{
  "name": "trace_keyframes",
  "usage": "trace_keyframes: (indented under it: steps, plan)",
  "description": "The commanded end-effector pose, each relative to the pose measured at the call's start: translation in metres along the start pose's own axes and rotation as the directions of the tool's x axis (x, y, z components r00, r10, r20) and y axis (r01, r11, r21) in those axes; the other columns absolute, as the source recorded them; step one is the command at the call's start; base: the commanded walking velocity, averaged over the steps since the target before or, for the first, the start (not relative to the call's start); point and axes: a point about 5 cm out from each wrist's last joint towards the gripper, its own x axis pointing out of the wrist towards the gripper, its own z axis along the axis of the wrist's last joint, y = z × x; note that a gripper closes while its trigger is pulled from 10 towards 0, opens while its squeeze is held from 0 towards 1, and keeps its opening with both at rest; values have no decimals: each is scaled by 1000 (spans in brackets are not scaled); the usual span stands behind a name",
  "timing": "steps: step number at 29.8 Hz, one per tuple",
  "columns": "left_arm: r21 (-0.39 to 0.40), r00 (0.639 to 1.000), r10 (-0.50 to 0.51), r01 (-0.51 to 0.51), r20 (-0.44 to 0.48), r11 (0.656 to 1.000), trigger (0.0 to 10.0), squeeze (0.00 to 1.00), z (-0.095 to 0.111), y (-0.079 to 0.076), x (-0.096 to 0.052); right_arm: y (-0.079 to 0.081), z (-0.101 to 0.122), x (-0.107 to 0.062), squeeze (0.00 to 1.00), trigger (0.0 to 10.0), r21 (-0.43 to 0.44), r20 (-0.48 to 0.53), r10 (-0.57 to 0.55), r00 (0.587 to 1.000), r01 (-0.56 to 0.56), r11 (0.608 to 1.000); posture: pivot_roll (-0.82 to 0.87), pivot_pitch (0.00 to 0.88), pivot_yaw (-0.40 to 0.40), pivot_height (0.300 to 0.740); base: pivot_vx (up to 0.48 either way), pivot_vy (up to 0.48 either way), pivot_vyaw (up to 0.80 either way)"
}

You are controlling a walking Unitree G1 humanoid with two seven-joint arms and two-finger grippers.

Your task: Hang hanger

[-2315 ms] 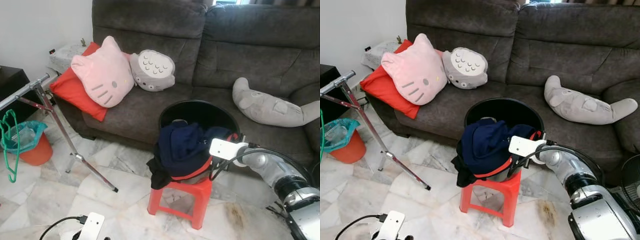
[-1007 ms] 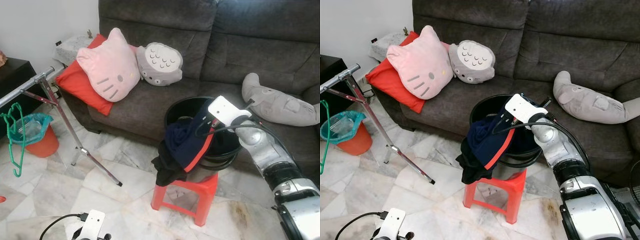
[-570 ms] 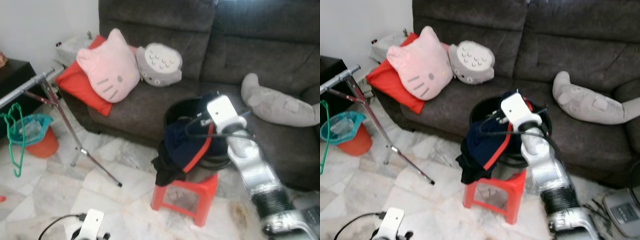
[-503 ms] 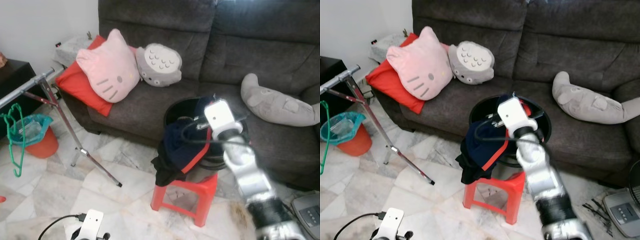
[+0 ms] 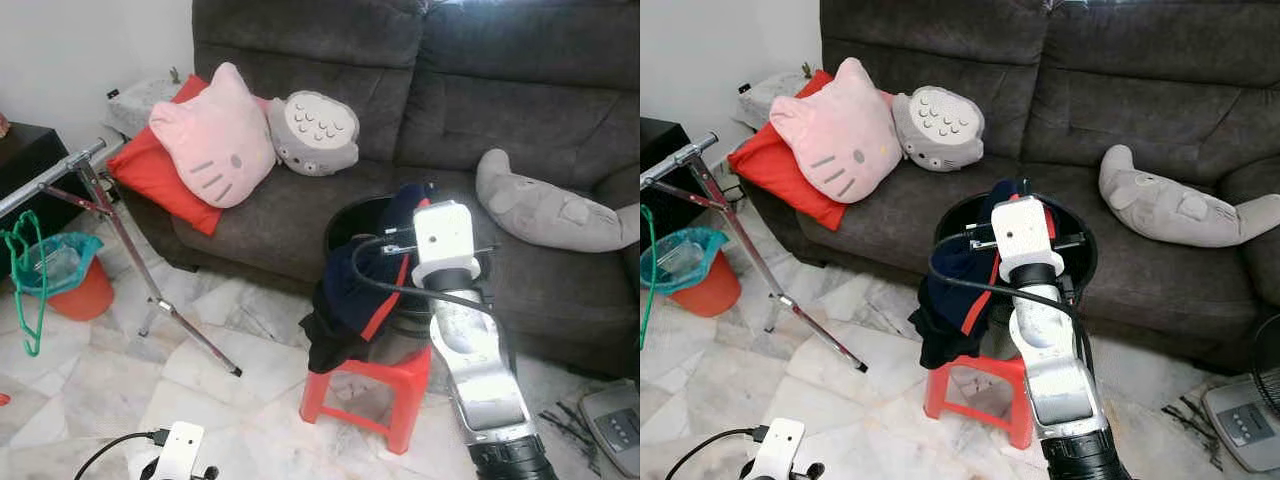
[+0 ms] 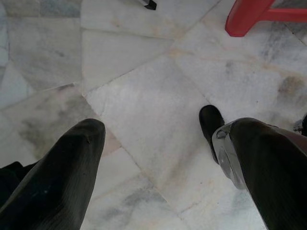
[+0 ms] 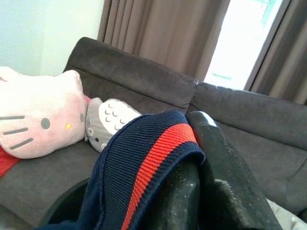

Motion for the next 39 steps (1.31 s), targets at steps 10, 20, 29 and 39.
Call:
trace_keyframes:
  steps: [10,20,29,39]
  plan:
    - [-28,1000,23,-23,-7,999,10000,0,-7,4,-2,-4,8,3,0,10000,-17,13,-20,1000,20,1000,31,0,12,740,-151,0,0]
    - [-37,1000,23,-23,4,999,10000,0,-4,2,-1,-7,8,6,0,10000,-32,12,-26,1000,27,999,24,0,15,740,-311,0,0]
    - [-42,1000,29,-28,12,999,10000,0,0,4,-1,-8,10,10,0,10000,-47,22,-30,999,31,998,29,0,14,740,-339,0,0]
    - [-45,999,29,-29,18,999,10000,0,2,4,0,-8,12,11,0,10000,-63,41,-31,999,34,997,30,0,13,740,-339,0,0]
